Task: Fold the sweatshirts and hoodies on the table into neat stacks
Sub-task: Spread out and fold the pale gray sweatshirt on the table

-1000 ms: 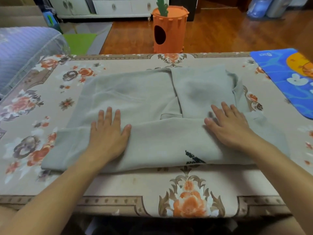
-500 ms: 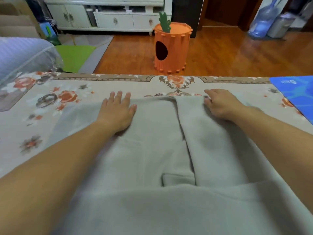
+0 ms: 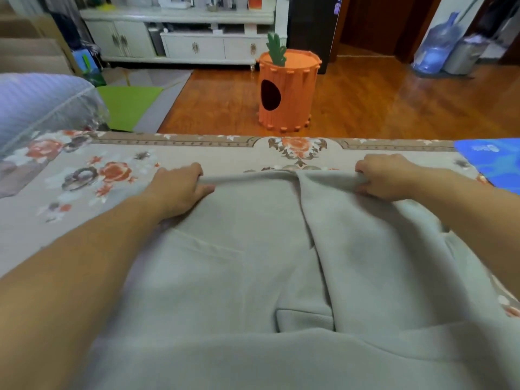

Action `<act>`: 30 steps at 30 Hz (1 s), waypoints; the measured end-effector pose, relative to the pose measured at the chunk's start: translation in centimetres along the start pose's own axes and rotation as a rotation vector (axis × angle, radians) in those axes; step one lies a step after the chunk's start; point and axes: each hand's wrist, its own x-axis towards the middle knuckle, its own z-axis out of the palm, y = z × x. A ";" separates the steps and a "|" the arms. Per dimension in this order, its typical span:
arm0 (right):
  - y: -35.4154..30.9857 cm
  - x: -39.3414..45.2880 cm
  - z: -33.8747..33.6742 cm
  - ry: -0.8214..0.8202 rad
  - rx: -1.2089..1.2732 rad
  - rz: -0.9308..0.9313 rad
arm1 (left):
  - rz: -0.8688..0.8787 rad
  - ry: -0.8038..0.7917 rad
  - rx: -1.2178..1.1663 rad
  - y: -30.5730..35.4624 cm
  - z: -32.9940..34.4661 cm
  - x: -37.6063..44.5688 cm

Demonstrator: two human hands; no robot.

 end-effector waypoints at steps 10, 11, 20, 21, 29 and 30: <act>-0.5 -14.7 -4.7 0.143 -0.005 0.037 | 0.289 0.195 0.051 -1.5 -8.4 -12.8; -0.9 -16.2 -4.2 0.153 0.019 0.038 | 0.358 0.180 0.086 -1.8 -8.5 -14.5; -3.6 -23.6 5.9 0.252 0.238 -0.037 | 0.263 0.046 0.151 -3.0 -3.6 -24.2; -3.7 -23.6 5.8 0.264 0.249 -0.044 | 0.269 0.056 0.166 -3.4 -3.1 -24.5; -1.3 -23.2 2.9 0.307 0.233 0.088 | 0.049 0.232 0.101 -2.8 -4.1 -24.9; -0.7 -22.4 2.0 0.328 0.262 0.139 | 0.004 0.218 0.086 -2.5 -4.4 -24.4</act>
